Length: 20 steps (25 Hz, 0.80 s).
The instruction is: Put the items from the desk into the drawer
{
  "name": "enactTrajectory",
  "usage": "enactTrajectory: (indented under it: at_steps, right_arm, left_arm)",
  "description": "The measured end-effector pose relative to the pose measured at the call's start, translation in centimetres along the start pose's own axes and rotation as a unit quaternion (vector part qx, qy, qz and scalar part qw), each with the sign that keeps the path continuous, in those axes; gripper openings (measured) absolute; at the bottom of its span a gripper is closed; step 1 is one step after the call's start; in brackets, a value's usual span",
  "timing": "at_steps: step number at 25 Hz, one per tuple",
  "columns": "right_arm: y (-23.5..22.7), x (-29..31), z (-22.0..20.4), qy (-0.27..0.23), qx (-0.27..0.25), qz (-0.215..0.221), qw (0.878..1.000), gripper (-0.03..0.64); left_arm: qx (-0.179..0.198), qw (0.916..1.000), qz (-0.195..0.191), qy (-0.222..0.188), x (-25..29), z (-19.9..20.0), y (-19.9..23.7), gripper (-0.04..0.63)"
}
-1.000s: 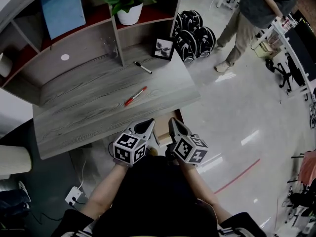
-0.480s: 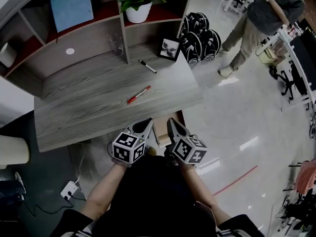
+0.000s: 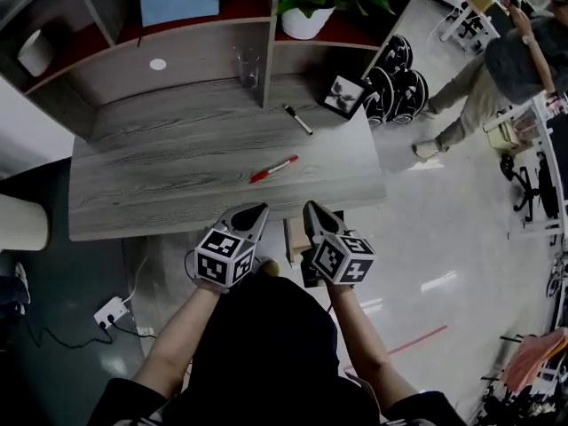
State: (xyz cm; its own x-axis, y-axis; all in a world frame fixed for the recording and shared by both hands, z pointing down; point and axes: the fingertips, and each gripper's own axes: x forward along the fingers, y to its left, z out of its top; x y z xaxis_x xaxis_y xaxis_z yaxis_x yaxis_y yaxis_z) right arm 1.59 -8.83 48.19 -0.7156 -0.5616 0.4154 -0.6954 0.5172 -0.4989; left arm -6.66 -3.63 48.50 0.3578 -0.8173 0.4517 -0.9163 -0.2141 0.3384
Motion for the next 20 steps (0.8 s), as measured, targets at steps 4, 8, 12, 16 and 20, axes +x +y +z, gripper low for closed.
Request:
enactTrajectory:
  at_steps: [4, 8, 12, 16, 20]
  right_arm:
    - [0.1, 1.7, 0.4, 0.008, -0.001, -0.006, 1.0, -0.009]
    - [0.3, 3.2, -0.2, 0.016, 0.05, -0.026, 0.998, -0.008]
    - [0.4, 5.2, -0.8, 0.007, 0.112, -0.059, 0.992, 0.005]
    - [0.6, 7.4, -1.1, 0.003, 0.153, -0.092, 0.984, 0.031]
    - [0.8, 9.4, -1.5, -0.001, 0.196, -0.117, 0.974, 0.044]
  left_arm:
    - [-0.001, 0.9999, 0.015, -0.004, -0.5, 0.3, 1.5, 0.0]
    - [-0.002, 0.9997, 0.023, 0.0, -0.7, 0.7, 2.8, 0.0]
    - [0.003, 0.9998, 0.019, 0.009, -0.3, 1.4, 4.5, 0.0]
    - [0.02, 0.9995, 0.006, 0.023, 0.8, 2.6, 6.4, 0.0]
    - [0.041, 0.9985, -0.009, 0.036, 1.9, 4.3, 8.4, 0.0]
